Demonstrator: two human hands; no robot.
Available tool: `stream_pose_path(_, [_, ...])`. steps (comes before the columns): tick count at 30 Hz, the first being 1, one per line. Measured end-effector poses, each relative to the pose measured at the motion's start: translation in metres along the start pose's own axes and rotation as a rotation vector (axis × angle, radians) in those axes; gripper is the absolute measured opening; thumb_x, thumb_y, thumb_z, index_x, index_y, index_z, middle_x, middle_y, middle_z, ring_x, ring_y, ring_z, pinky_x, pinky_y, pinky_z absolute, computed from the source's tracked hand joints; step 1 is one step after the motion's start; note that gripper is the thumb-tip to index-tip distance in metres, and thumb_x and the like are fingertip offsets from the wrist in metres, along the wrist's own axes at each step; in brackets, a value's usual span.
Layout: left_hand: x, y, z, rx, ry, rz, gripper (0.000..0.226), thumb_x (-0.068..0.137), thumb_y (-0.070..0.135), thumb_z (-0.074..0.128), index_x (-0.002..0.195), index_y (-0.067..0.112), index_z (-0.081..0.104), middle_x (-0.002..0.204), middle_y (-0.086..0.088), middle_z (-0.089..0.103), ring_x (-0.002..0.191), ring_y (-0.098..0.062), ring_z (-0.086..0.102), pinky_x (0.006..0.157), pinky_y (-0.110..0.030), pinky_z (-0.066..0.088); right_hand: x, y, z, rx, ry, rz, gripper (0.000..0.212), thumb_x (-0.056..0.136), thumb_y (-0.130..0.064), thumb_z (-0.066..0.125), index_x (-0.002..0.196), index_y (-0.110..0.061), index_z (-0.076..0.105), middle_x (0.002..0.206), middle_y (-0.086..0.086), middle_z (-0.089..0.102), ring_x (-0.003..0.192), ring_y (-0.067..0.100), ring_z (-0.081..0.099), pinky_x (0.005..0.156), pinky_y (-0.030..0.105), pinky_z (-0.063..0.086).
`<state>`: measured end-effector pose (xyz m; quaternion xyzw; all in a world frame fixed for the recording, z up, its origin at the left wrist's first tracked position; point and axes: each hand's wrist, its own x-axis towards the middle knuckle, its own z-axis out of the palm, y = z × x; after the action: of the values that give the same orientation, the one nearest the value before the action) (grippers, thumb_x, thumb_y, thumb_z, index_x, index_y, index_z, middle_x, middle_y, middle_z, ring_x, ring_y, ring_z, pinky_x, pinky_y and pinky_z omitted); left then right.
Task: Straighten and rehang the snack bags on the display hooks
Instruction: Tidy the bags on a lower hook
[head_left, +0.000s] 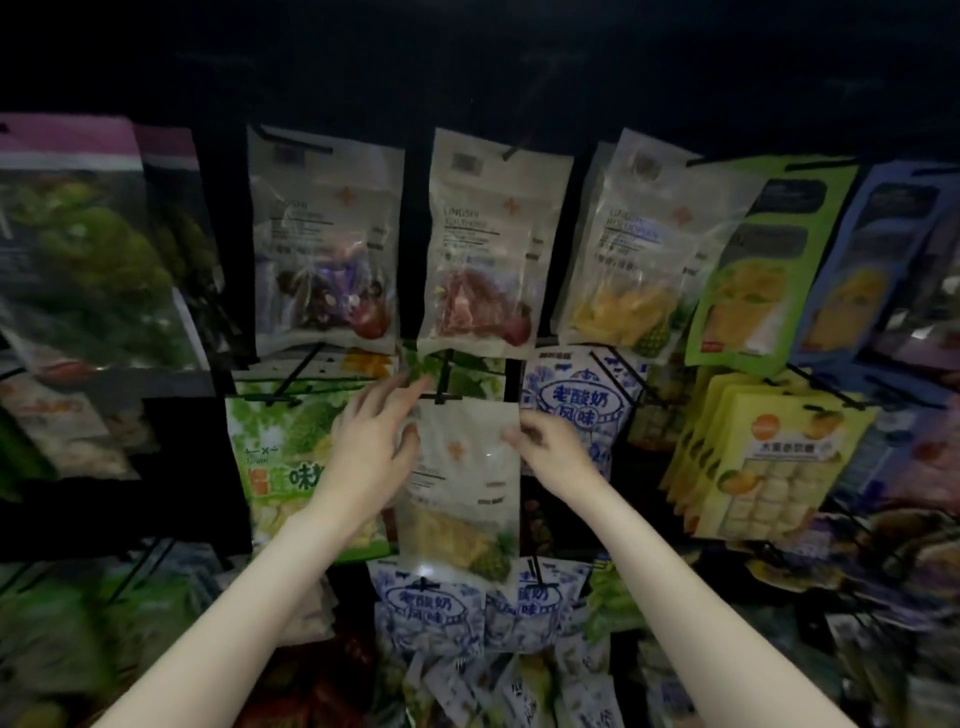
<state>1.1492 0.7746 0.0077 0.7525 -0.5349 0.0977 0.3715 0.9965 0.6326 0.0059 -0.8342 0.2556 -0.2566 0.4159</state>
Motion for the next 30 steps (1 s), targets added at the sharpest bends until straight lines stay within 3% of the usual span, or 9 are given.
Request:
stream_pose_path(2, [-0.003,0.001,-0.005,0.012,-0.011,0.004,0.050,0.089,0.032,0.038,0.138,0.028,0.041,0.144,-0.004,0.038,0.134,-0.026,0.031,0.105,-0.044,0.027,-0.006,-0.009,-0.010,-0.063,0.014,-0.053,0.020,0.096,-0.016,0.050,0.079,-0.018,0.060,0.079,-0.007,0.061,0.071,0.004,0.056,0.060,0.013,0.040])
stream_pose_path(5, [-0.009,0.005,-0.007,0.014,0.003,0.050,0.056,0.087,0.048,0.036,0.138,0.025,0.043,0.141,-0.002,0.041,0.130,-0.023,0.036,0.104,-0.043,0.031,-0.017,-0.018,-0.029,-0.198,0.034,-0.152,0.025,0.094,-0.018,0.053,0.079,-0.001,0.060,0.075,0.018,0.062,0.069,0.027,0.059,0.059,0.032,0.037])
stream_pose_path(9, [-0.011,0.018,-0.008,-0.043,0.097,0.163,0.053,0.089,0.047,0.040,0.134,0.021,0.046,0.132,0.000,0.045,0.124,-0.010,0.036,0.101,-0.033,0.032,-0.040,-0.032,-0.068,-0.218,0.154,-0.218,0.020,0.092,-0.010,0.056,0.071,-0.008,0.058,0.063,-0.005,0.055,0.058,0.002,0.052,0.056,0.016,0.033])
stream_pose_path(12, [-0.002,0.040,-0.008,-0.188,0.119,0.205,0.049,0.091,0.034,0.055,0.137,0.029,0.039,0.127,0.009,0.039,0.120,0.000,0.032,0.102,-0.030,0.034,-0.049,-0.040,-0.093,-0.011,0.308,-0.236,0.013,0.091,-0.007,0.056,0.083,-0.016,0.062,0.075,-0.011,0.063,0.067,-0.007,0.059,0.063,0.014,0.044])
stream_pose_path(17, [0.023,0.085,-0.007,-0.455,0.026,0.153,0.074,0.086,0.029,0.063,0.132,0.061,0.015,0.145,0.004,0.024,0.135,-0.013,0.029,0.108,-0.046,0.035,-0.048,-0.044,-0.111,0.279,0.578,-0.213,0.024,0.091,-0.007,0.056,0.094,-0.030,0.050,0.082,0.006,0.071,0.074,0.022,0.068,0.064,0.039,0.054])
stream_pose_path(21, [0.042,0.104,0.003,-0.477,-0.100,0.124,0.081,0.084,0.031,0.066,0.138,0.053,0.009,0.150,0.005,0.022,0.131,-0.002,0.027,0.110,-0.029,0.024,-0.045,-0.039,-0.128,0.432,0.724,-0.203,0.028,0.092,-0.005,0.055,0.094,-0.032,0.046,0.069,-0.003,0.069,0.066,0.015,0.064,0.058,0.028,0.050])
stream_pose_path(24, [0.051,0.117,0.017,-0.605,-0.219,0.112,0.082,0.084,0.021,0.067,0.143,0.042,0.014,0.140,0.023,0.027,0.113,0.022,0.035,0.093,-0.004,0.033,-0.040,-0.033,-0.143,0.354,0.803,-0.193,0.020,0.091,-0.003,0.055,0.093,-0.022,0.051,0.073,-0.005,0.058,0.067,0.014,0.053,0.060,0.020,0.043])
stream_pose_path(26, [0.054,0.125,0.027,-0.620,-0.268,0.098,0.079,0.083,0.015,0.067,0.142,0.038,0.020,0.135,0.021,0.030,0.105,0.022,0.038,0.080,0.004,0.036,-0.037,-0.027,-0.154,0.316,0.801,-0.153,0.019,0.090,-0.001,0.055,0.085,-0.019,0.059,0.080,-0.008,0.061,0.077,0.010,0.057,0.072,0.018,0.046])
stream_pose_path(30, [0.064,0.141,0.042,-0.622,-0.184,0.039,0.080,0.080,0.023,0.070,0.144,0.036,0.023,0.145,0.013,0.033,0.130,-0.003,0.034,0.106,-0.022,0.033,-0.041,-0.012,-0.182,0.298,0.585,-0.113,0.018,0.090,-0.010,0.059,0.104,-0.022,0.063,0.104,-0.011,0.062,0.102,0.004,0.059,0.079,0.011,0.048])
